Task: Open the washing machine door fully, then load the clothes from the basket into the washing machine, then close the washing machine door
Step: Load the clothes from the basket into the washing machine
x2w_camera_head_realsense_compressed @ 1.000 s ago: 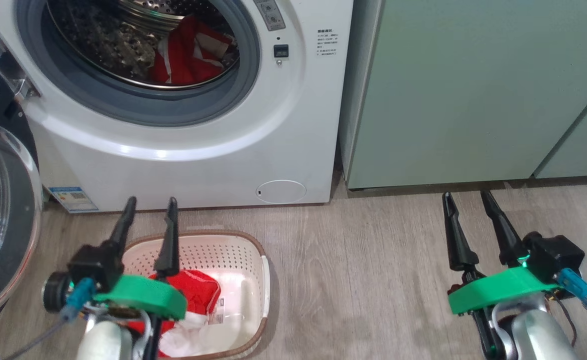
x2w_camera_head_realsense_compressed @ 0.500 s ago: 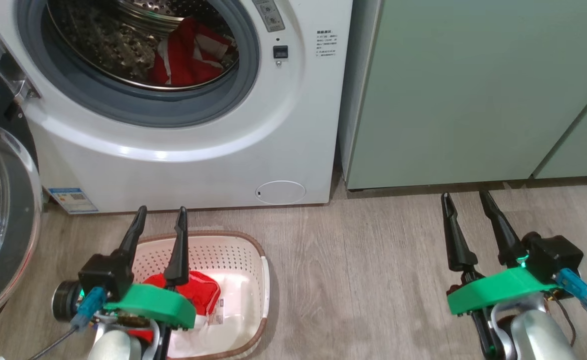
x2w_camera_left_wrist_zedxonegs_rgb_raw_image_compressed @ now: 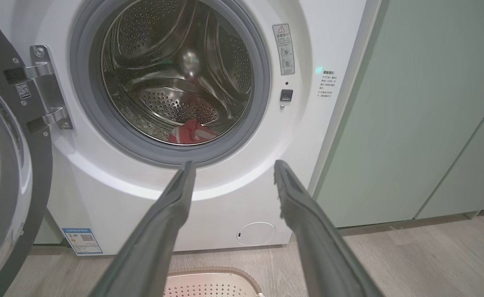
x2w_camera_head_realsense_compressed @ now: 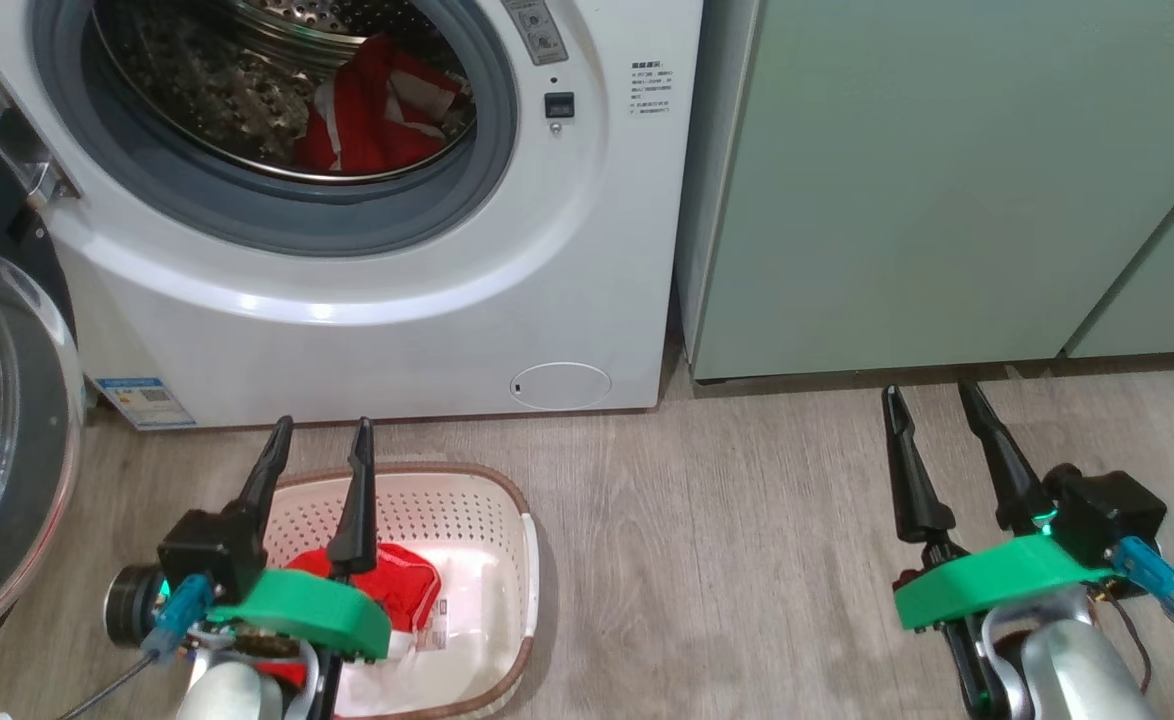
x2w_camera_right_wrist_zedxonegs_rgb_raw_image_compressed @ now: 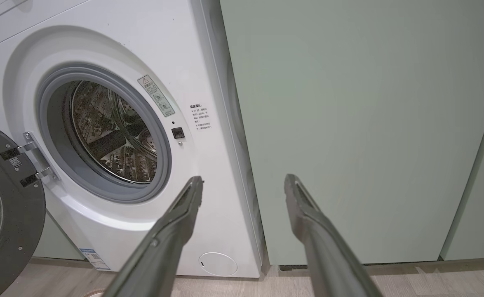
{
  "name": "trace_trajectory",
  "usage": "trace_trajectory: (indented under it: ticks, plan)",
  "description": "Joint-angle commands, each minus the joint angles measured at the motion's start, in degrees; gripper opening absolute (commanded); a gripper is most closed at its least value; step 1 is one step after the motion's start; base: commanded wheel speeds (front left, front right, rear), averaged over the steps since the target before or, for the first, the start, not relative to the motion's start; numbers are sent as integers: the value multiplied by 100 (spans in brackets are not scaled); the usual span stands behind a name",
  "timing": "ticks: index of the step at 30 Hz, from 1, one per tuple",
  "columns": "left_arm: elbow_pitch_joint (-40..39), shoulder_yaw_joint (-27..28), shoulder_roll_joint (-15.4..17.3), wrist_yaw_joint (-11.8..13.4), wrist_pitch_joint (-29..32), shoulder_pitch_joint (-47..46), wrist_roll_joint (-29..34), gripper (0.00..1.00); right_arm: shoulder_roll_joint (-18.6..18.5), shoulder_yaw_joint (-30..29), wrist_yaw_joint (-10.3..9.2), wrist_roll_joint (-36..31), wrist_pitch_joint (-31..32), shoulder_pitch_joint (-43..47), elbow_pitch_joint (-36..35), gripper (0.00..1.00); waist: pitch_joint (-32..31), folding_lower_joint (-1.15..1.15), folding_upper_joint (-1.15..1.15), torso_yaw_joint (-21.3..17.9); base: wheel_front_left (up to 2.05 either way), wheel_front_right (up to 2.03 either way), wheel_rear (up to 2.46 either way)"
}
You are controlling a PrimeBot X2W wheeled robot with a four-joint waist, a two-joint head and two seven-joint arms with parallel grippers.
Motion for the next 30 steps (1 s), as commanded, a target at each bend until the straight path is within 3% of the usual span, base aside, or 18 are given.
trace_trajectory:
  ticks: [1, 30]
  plan:
    - [-171, 196, 21, 5, -29, -127, -49, 100, -17, 148, 0, -22, -52, -73, -179, 100, -2, 0, 0, 8, 0, 0, 0]
    - [34, 162, 20, 85, -29, -118, -154, 100, -17, 210, 0, -85, -52, -103, -171, 100, 112, 0, 0, -41, 0, 0, 0]
